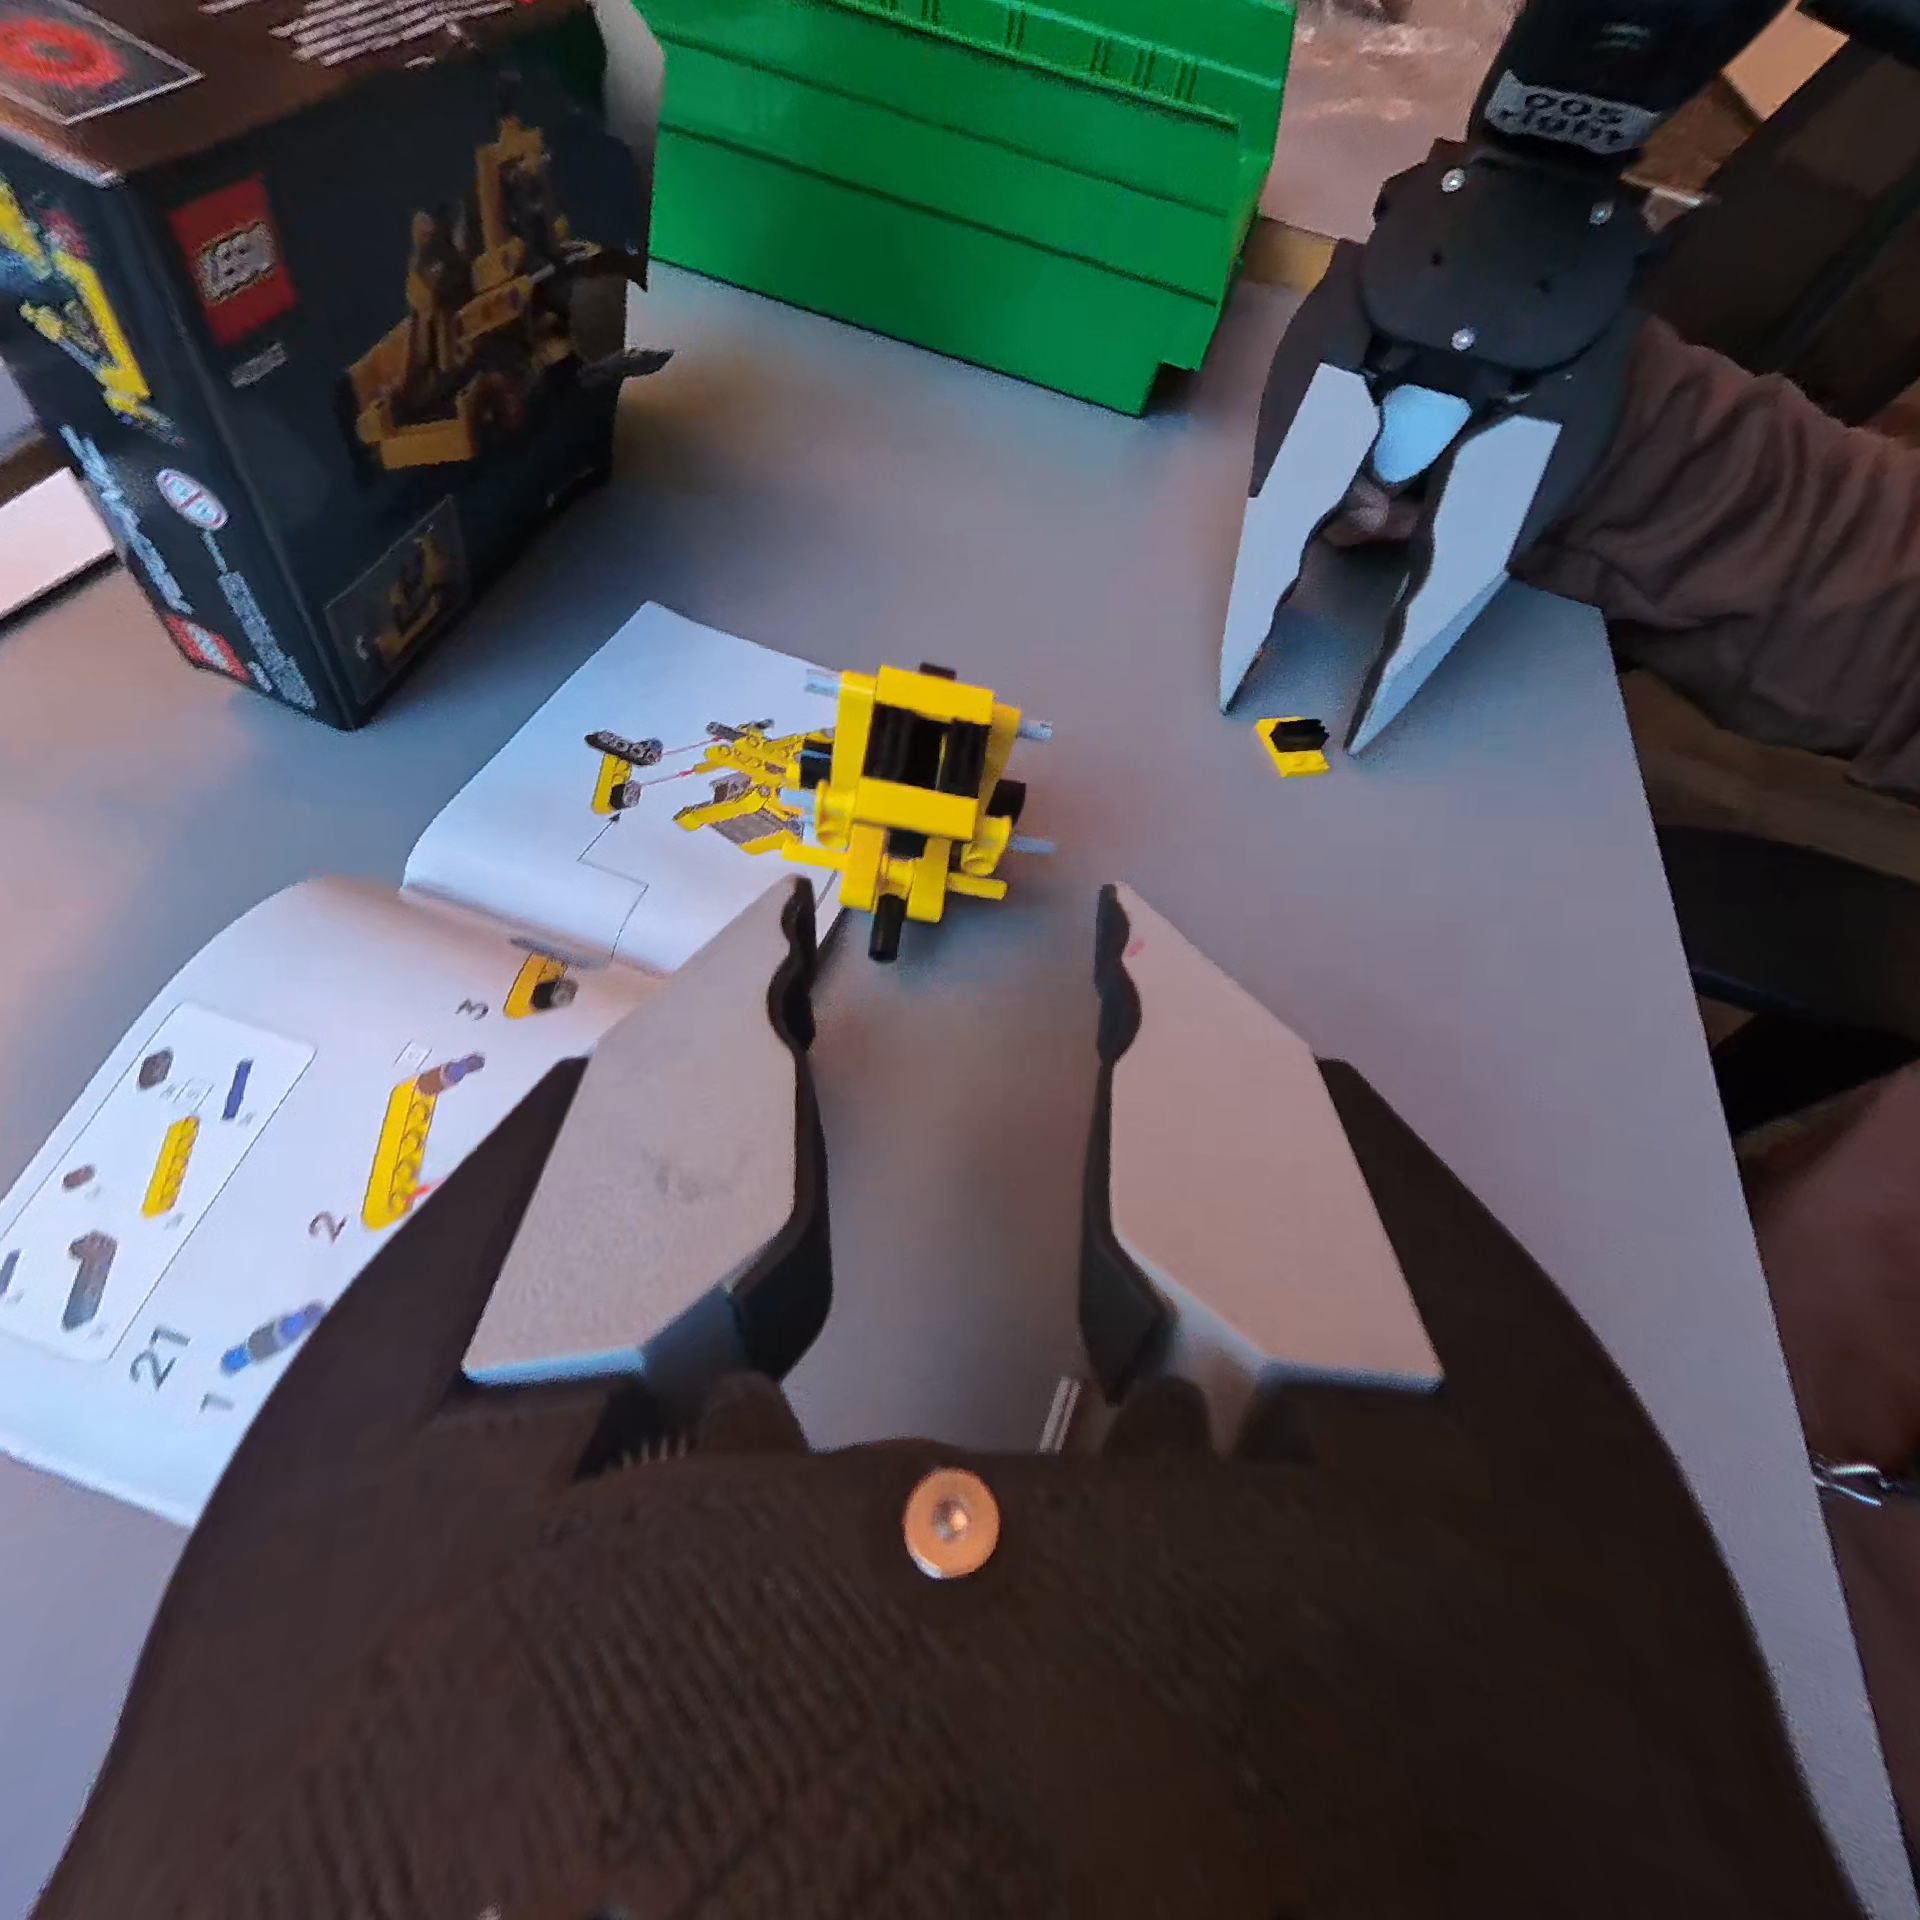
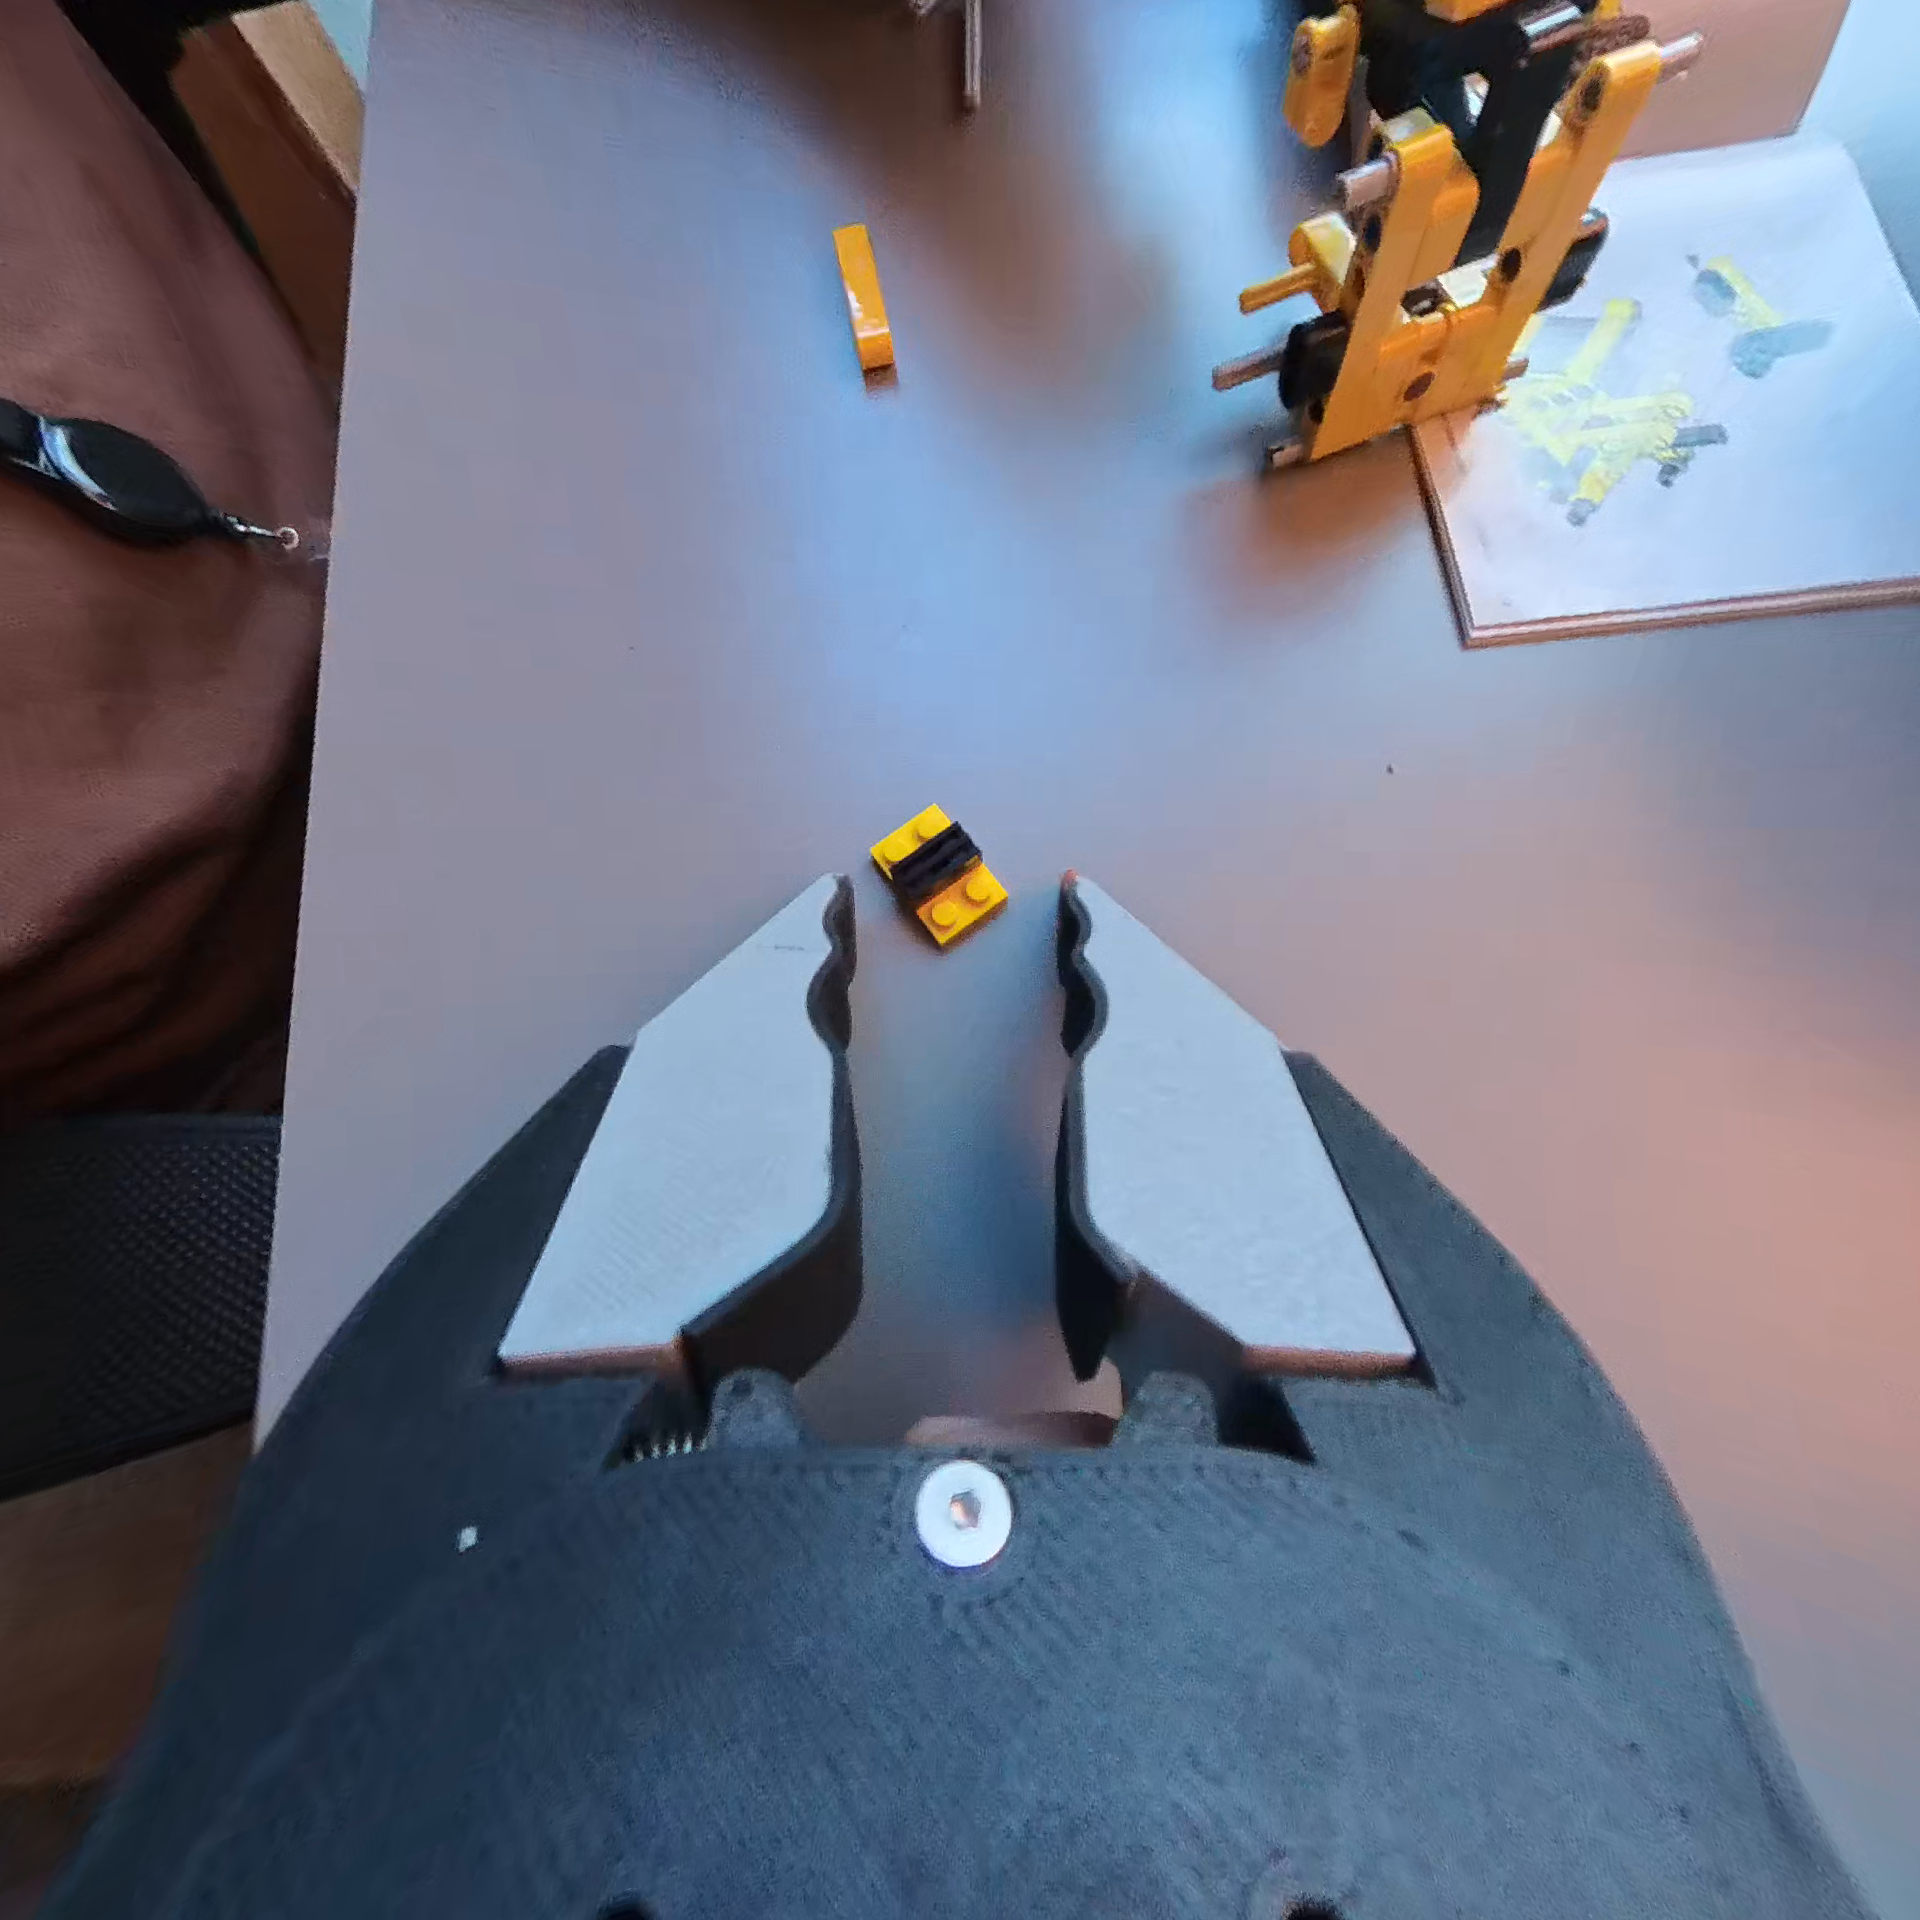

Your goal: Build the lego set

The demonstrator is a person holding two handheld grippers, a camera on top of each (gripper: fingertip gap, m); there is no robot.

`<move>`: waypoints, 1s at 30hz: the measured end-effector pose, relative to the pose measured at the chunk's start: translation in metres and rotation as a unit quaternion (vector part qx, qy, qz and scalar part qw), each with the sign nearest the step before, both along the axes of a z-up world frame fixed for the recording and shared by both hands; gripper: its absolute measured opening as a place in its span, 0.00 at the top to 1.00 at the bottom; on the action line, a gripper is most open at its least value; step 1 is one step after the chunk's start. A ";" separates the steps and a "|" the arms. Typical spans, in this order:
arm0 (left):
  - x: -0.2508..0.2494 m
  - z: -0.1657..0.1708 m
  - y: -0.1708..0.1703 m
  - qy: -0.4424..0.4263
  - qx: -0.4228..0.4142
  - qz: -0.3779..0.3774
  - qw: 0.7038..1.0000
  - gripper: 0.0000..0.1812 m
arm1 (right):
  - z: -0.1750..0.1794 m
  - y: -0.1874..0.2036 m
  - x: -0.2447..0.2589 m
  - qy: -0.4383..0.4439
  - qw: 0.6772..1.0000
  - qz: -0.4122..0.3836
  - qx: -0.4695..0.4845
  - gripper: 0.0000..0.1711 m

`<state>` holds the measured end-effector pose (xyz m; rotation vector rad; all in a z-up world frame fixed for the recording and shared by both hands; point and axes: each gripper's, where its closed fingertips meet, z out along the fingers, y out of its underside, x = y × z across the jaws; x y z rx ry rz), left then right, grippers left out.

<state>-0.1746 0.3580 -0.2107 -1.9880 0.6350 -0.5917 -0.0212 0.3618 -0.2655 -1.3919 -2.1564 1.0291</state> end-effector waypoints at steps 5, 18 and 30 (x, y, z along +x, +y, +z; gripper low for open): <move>0.006 -0.008 0.022 0.043 0.004 0.013 0.999 0.58 | 0.000 -0.004 -0.010 0.004 1.000 0.026 0.008 0.91; 0.039 -0.014 0.035 0.098 -0.004 -0.074 0.992 0.87 | 0.027 0.012 -0.022 0.098 0.995 -0.027 0.007 0.92; 0.090 -0.024 0.009 0.304 -0.040 -0.331 0.892 0.87 | 0.042 0.005 -0.024 0.166 0.983 -0.013 0.082 0.91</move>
